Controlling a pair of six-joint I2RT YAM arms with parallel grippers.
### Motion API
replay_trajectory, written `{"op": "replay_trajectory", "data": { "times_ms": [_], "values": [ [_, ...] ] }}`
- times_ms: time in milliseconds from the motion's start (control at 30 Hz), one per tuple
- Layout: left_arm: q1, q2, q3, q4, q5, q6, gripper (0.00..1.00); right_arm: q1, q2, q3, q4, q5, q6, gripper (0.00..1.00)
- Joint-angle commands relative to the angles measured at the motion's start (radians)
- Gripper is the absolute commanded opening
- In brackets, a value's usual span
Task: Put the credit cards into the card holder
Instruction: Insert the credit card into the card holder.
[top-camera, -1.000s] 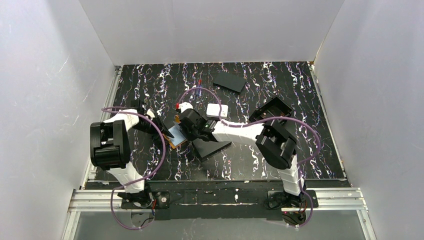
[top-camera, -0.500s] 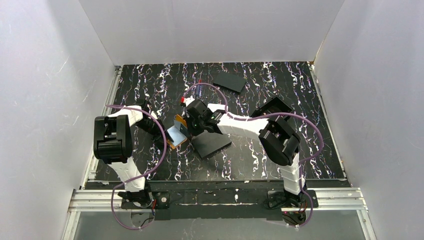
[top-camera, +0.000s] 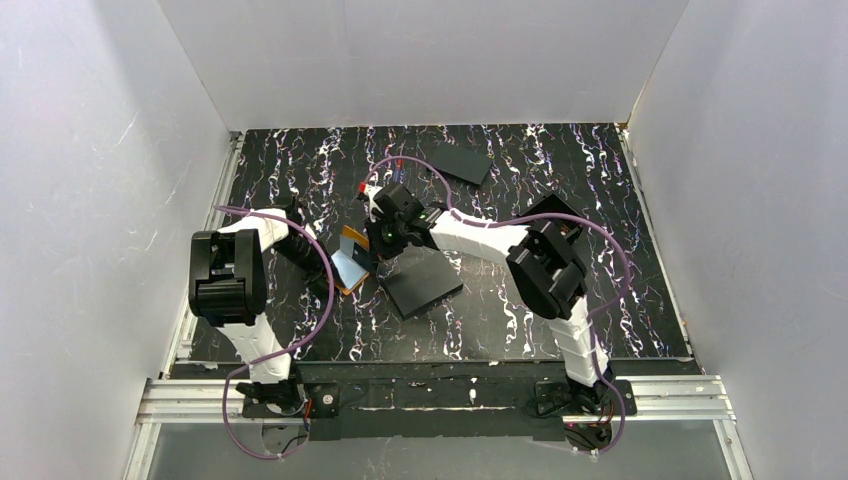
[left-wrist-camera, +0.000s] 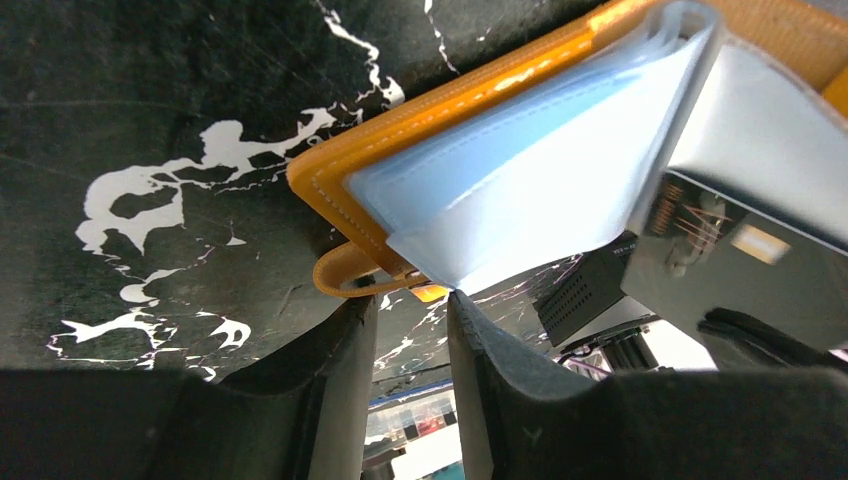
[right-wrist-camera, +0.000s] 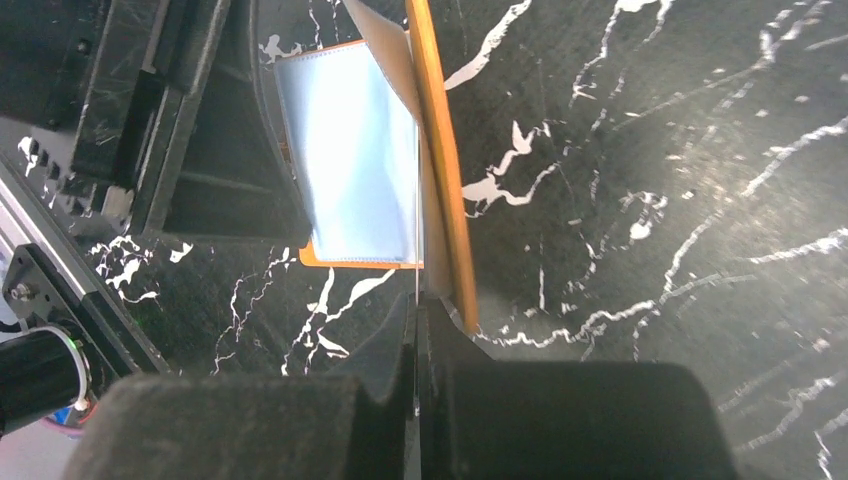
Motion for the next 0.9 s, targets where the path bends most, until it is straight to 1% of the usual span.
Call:
{"op": "replay_trajectory", "data": {
  "times_ms": [0, 167, 300, 367, 467, 667, 733, 767, 867],
  "values": [
    [-0.009, 0.016, 0.001, -0.024, -0.111, 0.033, 0.31, -0.003, 0.074, 0.102, -0.077, -0.094, -0.026, 0.01],
    [-0.011, 0.018, 0.004, -0.028, -0.117, 0.037, 0.31, -0.002, 0.093, 0.125, -0.102, -0.083, -0.037, 0.01],
    [-0.011, 0.003, 0.004, -0.031, -0.116, 0.043, 0.31, -0.004, 0.092, 0.127, -0.108, -0.113, -0.059, 0.01],
    [-0.011, -0.026, 0.002, -0.023, -0.108, 0.047, 0.32, -0.006, 0.088, 0.120, -0.109, -0.125, -0.065, 0.01],
    [-0.007, -0.083, 0.010, -0.026, -0.116, 0.039, 0.35, -0.018, 0.080, 0.094, -0.088, -0.185, -0.050, 0.01],
    [-0.005, -0.207, 0.040, -0.010, -0.083, -0.024, 0.38, -0.018, 0.054, 0.093, -0.082, -0.161, -0.043, 0.01],
    [-0.005, -0.200, 0.058, 0.004, -0.080, -0.031, 0.39, -0.018, 0.051, 0.101, -0.067, -0.159, -0.033, 0.01],
    [-0.005, -0.172, 0.076, 0.000, -0.076, -0.026, 0.38, -0.018, 0.050, 0.103, -0.059, -0.159, -0.022, 0.01],
    [-0.005, -0.086, 0.111, -0.005, -0.066, -0.010, 0.34, -0.018, 0.051, 0.109, -0.029, -0.158, 0.007, 0.01]
  ]
}}
